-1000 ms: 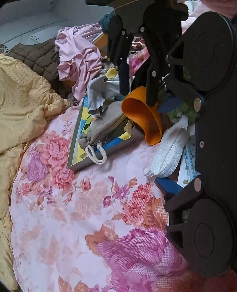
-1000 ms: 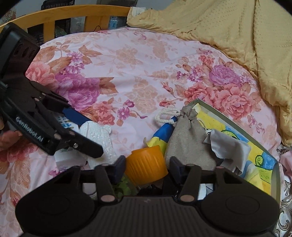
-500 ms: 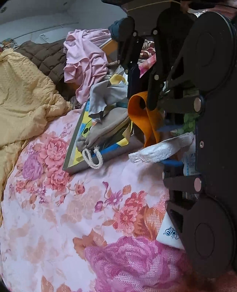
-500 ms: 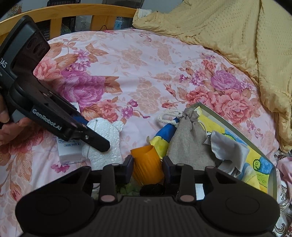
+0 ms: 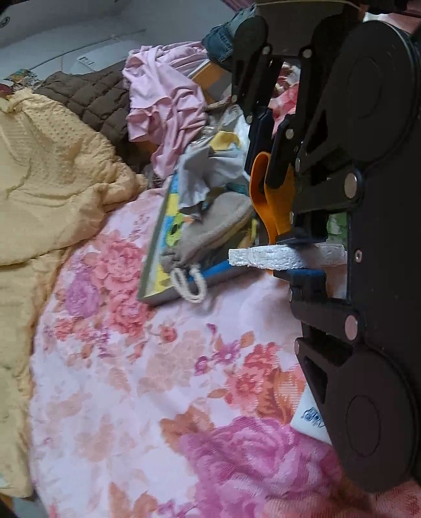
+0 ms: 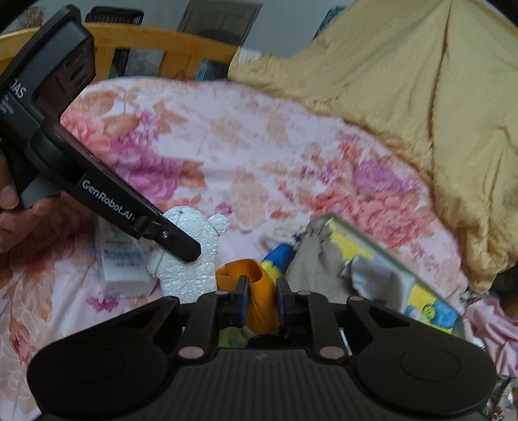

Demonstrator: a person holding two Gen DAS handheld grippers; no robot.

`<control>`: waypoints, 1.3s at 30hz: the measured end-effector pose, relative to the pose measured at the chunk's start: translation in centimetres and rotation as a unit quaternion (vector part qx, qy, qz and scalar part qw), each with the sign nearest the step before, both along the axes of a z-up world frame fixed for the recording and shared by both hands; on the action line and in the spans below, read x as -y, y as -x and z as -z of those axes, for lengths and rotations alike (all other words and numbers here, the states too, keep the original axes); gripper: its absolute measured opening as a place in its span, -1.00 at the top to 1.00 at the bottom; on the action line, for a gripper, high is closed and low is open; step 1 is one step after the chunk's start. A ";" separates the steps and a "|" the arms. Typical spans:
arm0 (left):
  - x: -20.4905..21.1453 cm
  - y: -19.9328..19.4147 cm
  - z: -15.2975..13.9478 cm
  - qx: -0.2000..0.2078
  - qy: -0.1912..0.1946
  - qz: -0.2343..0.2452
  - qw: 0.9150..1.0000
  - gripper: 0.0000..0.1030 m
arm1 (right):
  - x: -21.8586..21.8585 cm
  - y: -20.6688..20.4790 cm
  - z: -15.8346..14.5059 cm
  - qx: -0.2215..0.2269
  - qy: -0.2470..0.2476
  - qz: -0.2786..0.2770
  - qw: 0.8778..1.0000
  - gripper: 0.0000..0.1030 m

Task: Organize soft objects
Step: 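Lift and carry the foam strip and orange piece with both grippers over the tray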

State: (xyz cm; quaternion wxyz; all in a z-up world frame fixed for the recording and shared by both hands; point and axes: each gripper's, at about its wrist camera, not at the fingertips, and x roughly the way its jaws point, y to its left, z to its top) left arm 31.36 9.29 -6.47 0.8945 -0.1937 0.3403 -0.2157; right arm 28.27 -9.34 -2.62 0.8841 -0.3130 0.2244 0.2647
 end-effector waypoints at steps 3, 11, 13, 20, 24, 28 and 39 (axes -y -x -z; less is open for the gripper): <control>-0.1 0.7 -0.9 0.017 -0.003 -0.024 1.000 0.72 | 0.7 0.5 -1.0 0.023 -0.022 0.006 0.999 0.65; -0.4 2.3 -2.2 0.066 0.026 -0.073 0.995 0.72 | 3.7 0.6 -2.8 0.054 -0.086 0.028 0.994 0.65; -0.3 2.7 -2.8 0.082 0.020 -0.083 0.993 0.72 | 4.3 0.4 -3.3 0.063 -0.096 0.033 0.993 0.65; 1.3 2.7 -4.7 0.127 -0.036 -0.097 0.986 0.71 | 6.8 -1.3 -4.4 0.090 -0.144 0.072 0.983 0.64; 2.5 1.2 -5.7 0.139 -0.042 -0.101 0.984 0.71 | 9.2 -2.9 -5.1 0.095 -0.189 0.113 0.971 0.64; 5.3 -1.5 -7.0 0.157 -0.051 -0.094 0.982 0.71 | 12.6 -4.9 -5.4 0.080 -0.245 0.162 0.952 0.64; 14.6 -7.6 -7.4 0.160 -0.097 -0.043 0.981 0.71 | 21.8 -8.6 -3.4 0.014 -0.358 0.269 0.894 0.62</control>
